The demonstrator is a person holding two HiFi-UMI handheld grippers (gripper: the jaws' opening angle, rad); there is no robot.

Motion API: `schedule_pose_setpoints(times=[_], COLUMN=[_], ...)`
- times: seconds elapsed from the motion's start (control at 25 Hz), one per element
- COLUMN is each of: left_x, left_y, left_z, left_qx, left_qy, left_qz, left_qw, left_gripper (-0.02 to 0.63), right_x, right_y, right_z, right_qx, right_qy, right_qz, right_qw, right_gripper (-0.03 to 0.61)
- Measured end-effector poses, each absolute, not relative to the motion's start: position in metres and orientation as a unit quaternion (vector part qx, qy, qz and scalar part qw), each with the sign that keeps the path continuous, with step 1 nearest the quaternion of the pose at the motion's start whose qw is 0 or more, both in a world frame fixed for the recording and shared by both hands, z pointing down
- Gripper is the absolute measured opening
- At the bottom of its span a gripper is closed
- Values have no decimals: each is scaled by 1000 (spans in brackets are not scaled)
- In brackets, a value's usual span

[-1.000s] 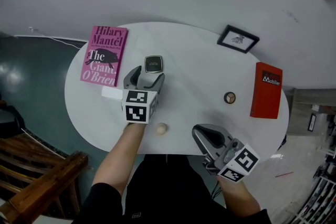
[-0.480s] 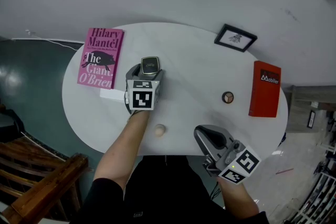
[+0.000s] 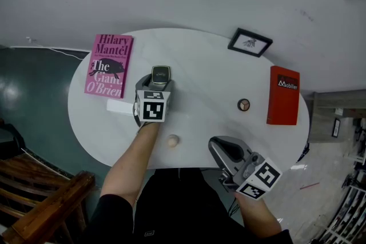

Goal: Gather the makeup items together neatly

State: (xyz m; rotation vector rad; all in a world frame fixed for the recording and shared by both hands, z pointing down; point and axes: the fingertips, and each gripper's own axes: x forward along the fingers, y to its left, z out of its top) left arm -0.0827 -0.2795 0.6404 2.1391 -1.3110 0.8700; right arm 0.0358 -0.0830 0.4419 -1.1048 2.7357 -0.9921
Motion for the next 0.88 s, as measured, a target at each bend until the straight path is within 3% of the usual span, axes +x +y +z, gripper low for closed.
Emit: schedule_pose_setpoints(times=[0.88], left_x=[-114], left_y=[-202], left_z=[643], left_qx=[788], left_qy=[-471], left_qz=[320], left_qw=[236], left_gripper=[308], right_x=[0], right_y=[-73], right_z=[434], right_qx=[-308], right_qy=[898], right_qz=[-314], right_qw=[-8], right_gripper=[38])
